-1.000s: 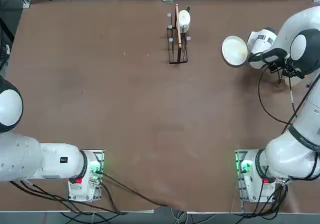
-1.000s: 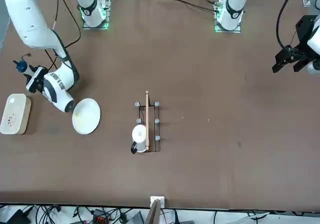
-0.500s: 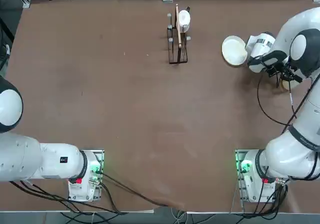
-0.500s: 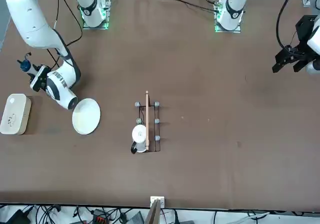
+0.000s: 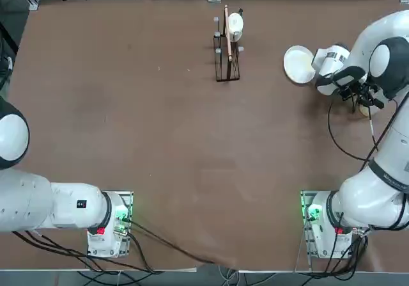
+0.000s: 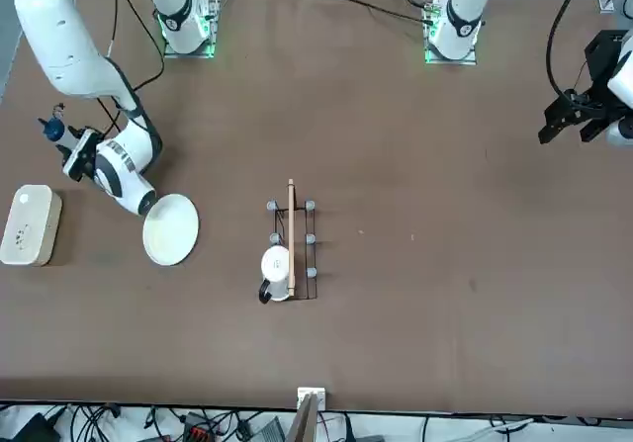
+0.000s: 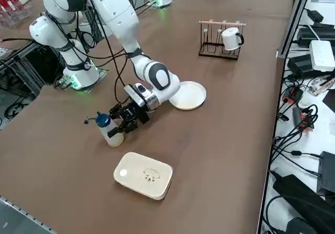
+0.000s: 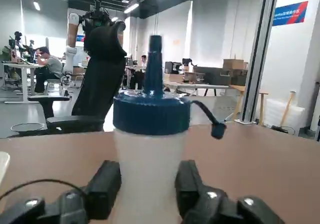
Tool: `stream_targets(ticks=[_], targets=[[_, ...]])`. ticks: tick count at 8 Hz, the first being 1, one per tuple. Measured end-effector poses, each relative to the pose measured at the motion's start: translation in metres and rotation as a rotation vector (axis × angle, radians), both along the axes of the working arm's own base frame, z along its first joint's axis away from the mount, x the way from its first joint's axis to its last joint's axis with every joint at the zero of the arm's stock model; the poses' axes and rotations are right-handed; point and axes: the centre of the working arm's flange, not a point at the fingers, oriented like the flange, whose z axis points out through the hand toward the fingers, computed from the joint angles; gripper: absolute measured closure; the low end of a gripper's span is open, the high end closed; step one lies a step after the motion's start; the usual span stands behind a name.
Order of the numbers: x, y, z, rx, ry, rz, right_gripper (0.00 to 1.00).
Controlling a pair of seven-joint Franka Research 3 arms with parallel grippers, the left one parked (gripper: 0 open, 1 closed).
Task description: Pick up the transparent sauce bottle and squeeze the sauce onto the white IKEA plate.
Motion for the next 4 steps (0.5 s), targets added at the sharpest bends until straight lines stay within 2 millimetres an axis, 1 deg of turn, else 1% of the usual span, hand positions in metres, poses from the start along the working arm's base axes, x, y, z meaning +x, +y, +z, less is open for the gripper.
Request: stream_targets(ticks=[1, 2, 4], targets=[[-0.002, 0.004, -0.004, 0.004, 0.008, 0.006, 0.08], [-0.001, 0.01, -0.005, 0.011, 0.009, 0.01, 0.0], [0.0, 0.034, -0.005, 0.046, 0.005, -0.003, 0.0]])
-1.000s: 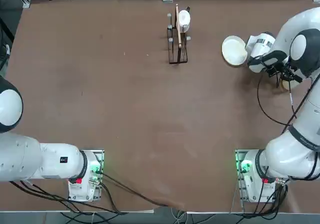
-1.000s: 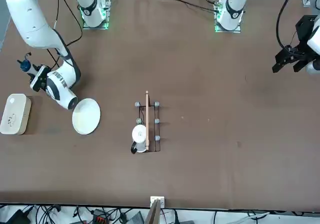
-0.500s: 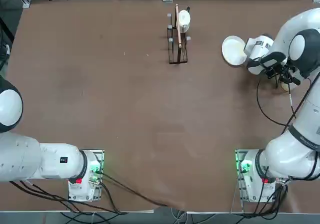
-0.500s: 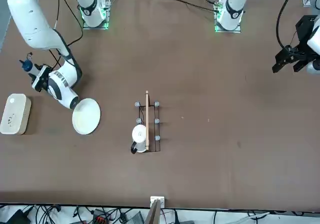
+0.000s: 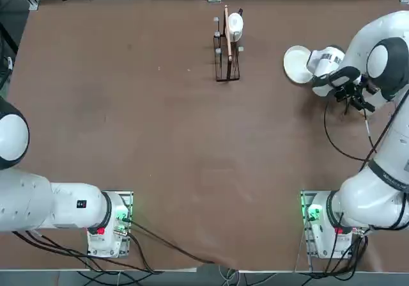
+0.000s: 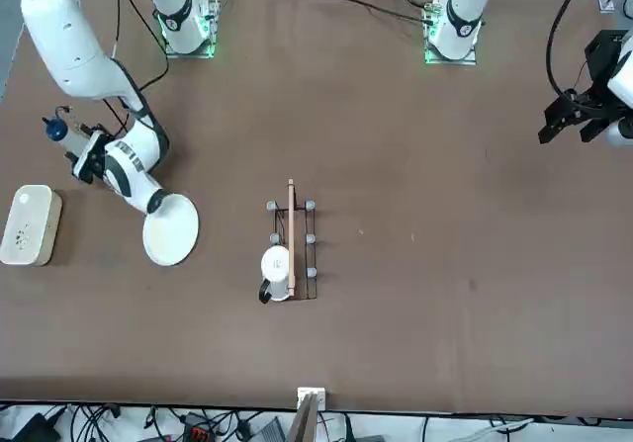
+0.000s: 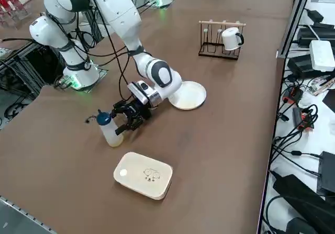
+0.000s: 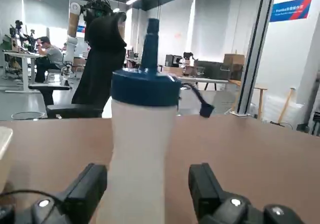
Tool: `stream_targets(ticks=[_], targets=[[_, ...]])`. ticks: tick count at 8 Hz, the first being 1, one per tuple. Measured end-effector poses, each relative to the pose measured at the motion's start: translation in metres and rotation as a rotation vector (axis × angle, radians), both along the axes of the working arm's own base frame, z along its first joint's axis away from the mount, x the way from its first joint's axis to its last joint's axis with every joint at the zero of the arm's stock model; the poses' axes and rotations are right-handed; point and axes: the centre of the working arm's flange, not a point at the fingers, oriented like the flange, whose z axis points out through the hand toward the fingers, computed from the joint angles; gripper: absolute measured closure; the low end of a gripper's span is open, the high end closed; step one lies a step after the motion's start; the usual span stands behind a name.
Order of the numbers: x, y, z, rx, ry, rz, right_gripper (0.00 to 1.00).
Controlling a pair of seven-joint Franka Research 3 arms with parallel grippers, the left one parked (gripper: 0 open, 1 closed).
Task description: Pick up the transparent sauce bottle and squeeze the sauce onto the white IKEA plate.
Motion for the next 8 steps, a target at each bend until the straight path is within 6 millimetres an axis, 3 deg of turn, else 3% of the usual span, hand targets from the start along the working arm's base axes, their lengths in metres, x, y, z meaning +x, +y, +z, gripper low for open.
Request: stream_targets(ticks=[2, 3, 4, 6, 8], targets=[[0.007, 0.026, 0.009, 0.002, 0.0, 0.01, 0.0], [0.023, 0.042, 0.02, 0.016, -0.031, 0.013, 0.0], [0.049, 0.063, 0.042, 0.061, -0.074, -0.006, 0.0], [0.107, 0.11, 0.113, 0.255, -0.145, -0.042, 0.0], [0.136, 0.135, 0.166, 0.431, -0.135, -0.037, 0.0]])
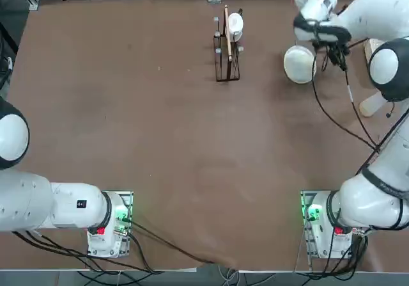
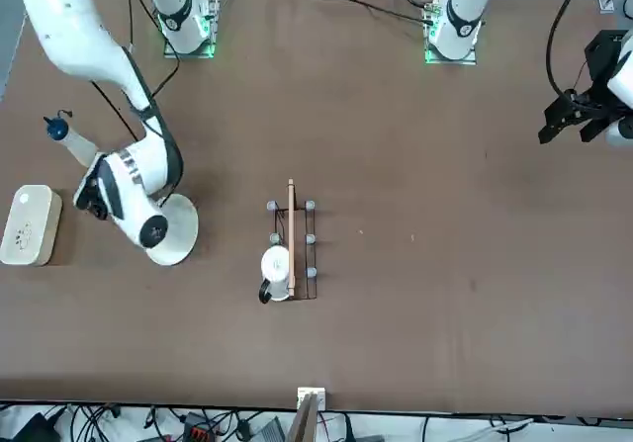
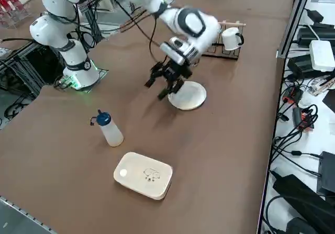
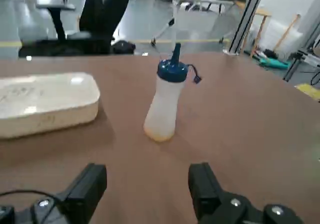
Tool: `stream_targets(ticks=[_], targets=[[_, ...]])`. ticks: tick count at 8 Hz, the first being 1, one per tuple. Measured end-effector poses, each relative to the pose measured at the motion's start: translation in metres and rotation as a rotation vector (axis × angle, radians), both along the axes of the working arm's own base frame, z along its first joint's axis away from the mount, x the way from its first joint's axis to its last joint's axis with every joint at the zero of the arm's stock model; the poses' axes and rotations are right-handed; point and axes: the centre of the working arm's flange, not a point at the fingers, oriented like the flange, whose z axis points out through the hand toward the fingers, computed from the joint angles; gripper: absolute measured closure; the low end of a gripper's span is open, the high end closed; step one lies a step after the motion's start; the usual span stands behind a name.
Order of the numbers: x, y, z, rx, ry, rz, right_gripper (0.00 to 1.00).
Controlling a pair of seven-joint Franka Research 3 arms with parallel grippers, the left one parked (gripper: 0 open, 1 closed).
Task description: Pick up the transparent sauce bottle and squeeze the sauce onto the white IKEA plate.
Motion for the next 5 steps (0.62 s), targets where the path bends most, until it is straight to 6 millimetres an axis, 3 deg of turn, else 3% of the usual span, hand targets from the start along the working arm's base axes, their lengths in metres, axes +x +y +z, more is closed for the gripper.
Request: stream_targets(ticks=[3, 5], targets=[[0.018, 0.02, 0.026, 0.319, 0.149, 0.114, 0.0], [0.031, 0.013, 0.042, 0.523, 0.225, 0.218, 0.0]])
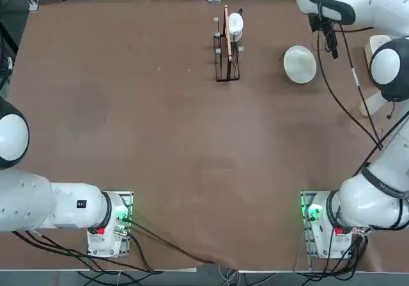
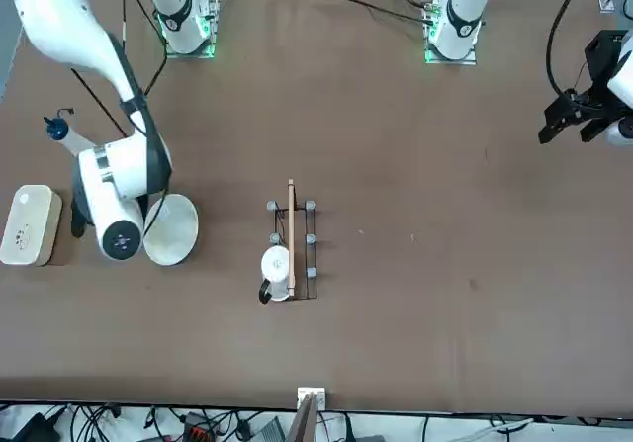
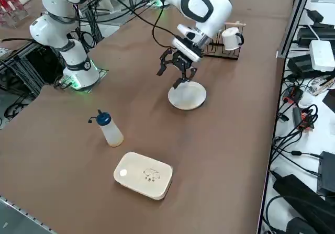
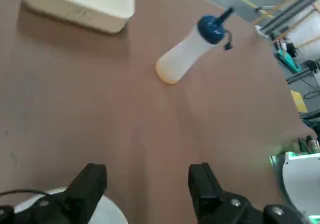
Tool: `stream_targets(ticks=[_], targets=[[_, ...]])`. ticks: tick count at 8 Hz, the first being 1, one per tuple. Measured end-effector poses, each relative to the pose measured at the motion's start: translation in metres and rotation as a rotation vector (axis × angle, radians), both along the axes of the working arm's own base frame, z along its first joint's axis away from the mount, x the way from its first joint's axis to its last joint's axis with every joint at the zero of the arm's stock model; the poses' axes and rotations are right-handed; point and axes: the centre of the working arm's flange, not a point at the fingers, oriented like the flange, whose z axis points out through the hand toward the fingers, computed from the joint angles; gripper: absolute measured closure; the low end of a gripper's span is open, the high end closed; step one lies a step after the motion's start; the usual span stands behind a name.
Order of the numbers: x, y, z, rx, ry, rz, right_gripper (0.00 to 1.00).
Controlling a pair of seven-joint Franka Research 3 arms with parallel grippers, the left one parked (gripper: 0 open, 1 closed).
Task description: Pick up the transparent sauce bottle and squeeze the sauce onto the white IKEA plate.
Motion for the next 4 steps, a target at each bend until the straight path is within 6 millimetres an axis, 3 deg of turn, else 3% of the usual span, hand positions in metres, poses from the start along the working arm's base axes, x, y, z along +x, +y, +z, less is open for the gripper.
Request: stream_targets(ticks=[2, 4], targets=[[0.012, -0.009, 0.014, 0.191, 0.055, 0.148, 0.0], [0.022, -0.002, 0.031, 0.382, 0.093, 0.308, 0.0]])
